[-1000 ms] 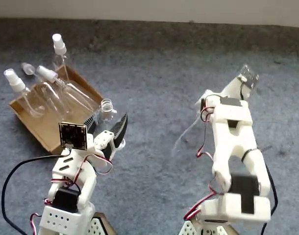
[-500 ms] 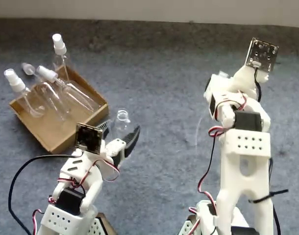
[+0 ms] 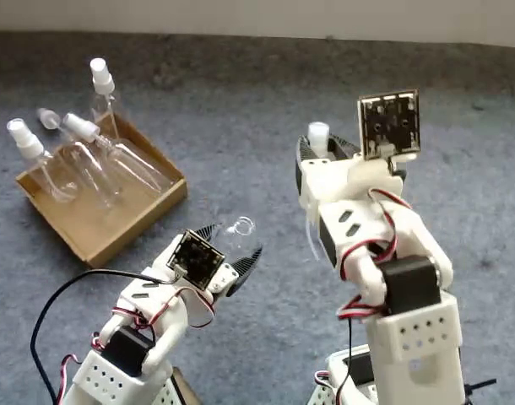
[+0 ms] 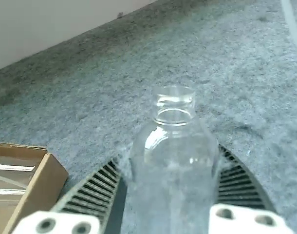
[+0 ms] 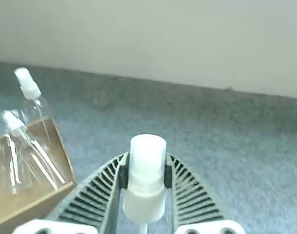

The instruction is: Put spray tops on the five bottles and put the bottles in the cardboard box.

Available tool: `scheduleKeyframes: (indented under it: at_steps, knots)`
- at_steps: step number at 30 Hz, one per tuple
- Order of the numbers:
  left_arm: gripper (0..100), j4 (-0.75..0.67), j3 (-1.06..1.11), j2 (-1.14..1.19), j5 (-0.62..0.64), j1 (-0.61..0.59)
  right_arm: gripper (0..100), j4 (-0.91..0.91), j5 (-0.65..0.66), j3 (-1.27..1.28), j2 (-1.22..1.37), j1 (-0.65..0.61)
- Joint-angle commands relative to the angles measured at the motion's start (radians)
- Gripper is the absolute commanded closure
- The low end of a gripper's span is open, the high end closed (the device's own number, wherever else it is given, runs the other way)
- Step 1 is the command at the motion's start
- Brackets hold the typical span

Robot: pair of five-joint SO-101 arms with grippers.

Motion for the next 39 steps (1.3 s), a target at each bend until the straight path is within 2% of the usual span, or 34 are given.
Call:
scheduleKeyframes:
  at_steps: [1, 4, 14, 21, 23, 27, 39]
  knots:
    - [86, -0.003, 0.019, -0.007, -0.014, 0.018, 96.1, -0.096, -0.034, -0.047, -0.104, -0.031]
    - [86, -0.005, 0.019, -0.007, -0.011, 0.016, 96.1, -0.120, -0.170, -0.047, -0.173, -0.033]
    - [87, -0.008, 0.019, -0.008, -0.008, 0.010, 96.1, -0.136, -0.437, 0.053, -0.211, -0.038]
    - [87, -0.064, 0.019, -0.008, 0.000, 0.018, 96.1, -0.272, -0.416, 0.217, -0.217, -0.035]
    - [87, -0.064, 0.019, -0.008, 0.054, 0.016, 96.1, -0.272, -0.416, 0.231, -0.217, -0.035]
    - [87, -0.060, 0.019, -0.008, 0.140, 0.015, 96.1, -0.272, -0.416, 0.229, -0.217, -0.035]
    - [87, -0.060, 0.019, -0.008, 0.147, 0.019, 96.1, -0.294, -0.417, 0.093, -0.216, -0.036]
